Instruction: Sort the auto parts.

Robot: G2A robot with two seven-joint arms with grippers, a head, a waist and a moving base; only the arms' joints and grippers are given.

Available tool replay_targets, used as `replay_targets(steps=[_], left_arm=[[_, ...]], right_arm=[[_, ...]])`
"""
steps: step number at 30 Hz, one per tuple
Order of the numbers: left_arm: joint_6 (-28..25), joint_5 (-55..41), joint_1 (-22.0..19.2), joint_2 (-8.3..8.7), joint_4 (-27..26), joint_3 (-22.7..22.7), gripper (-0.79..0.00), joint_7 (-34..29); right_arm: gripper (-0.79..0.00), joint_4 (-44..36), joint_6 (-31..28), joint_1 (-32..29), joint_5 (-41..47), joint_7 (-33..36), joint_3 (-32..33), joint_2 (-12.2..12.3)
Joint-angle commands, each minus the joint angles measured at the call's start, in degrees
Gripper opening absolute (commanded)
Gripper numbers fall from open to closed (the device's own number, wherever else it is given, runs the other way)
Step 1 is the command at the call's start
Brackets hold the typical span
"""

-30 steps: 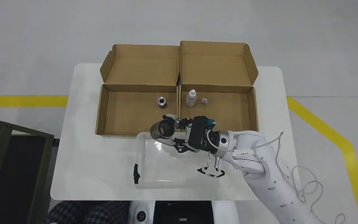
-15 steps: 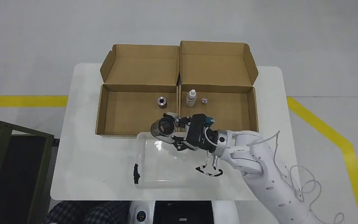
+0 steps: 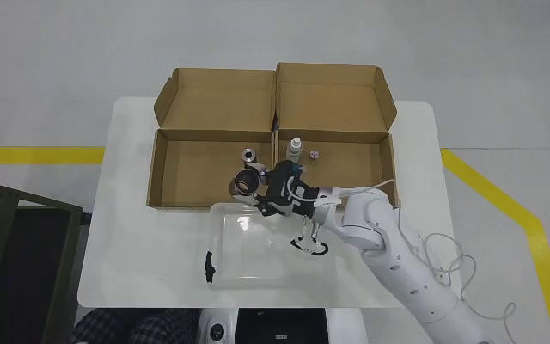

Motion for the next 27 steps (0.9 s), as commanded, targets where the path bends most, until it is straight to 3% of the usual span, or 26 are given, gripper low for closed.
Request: replay_targets(steps=[1, 27], left_arm=[[0.0, 0.0, 0.0, 0.0, 0.0, 0.0, 0.0, 0.0], [0.0, 0.0, 0.0, 0.0, 0.0, 0.0, 0.0, 0.0]], right_arm=[[-0.785, 1.59, 0.77, 1.14, -0.4, 0.15, -0.72, -0.29], [-0.785, 13.58, 7.56, 10.56, -5.64, 6.79, -8.15, -3.88]])
